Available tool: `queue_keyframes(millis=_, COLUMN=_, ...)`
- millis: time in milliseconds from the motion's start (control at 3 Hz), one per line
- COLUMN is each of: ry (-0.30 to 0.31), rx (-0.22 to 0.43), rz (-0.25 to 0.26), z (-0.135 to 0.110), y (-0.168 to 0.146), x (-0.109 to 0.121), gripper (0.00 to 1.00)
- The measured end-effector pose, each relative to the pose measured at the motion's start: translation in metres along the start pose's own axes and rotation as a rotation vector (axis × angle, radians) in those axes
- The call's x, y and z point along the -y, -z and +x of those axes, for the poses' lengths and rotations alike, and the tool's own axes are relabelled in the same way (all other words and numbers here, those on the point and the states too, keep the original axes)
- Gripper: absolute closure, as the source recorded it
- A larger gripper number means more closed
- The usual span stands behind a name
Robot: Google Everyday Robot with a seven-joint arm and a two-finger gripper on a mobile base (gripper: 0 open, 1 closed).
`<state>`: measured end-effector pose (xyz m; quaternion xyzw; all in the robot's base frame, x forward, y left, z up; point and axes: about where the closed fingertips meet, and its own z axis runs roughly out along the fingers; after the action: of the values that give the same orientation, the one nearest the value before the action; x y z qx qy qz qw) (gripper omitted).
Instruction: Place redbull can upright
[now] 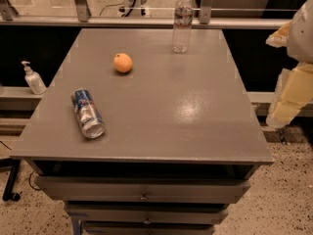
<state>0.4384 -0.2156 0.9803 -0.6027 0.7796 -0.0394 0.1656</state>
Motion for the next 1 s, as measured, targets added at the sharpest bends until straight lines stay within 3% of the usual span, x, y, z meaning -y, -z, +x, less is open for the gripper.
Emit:
queue_keyframes(millis=333, ry=0.000, rx=0.001, rz=0.002, z=0.000, y=0.000, x=0.000, gripper=0.00)
queue_keyframes(millis=667, ry=-0.006, rx=0.081, rz=-0.007, z=-0.047, y=-0.008, x=-0.007, gripper=0.00)
queue_keyframes(millis=1000, ry=-0.049, rx=0.172, rz=-0.039, z=-0.116, y=-0.024, x=-0.018, gripper=0.00)
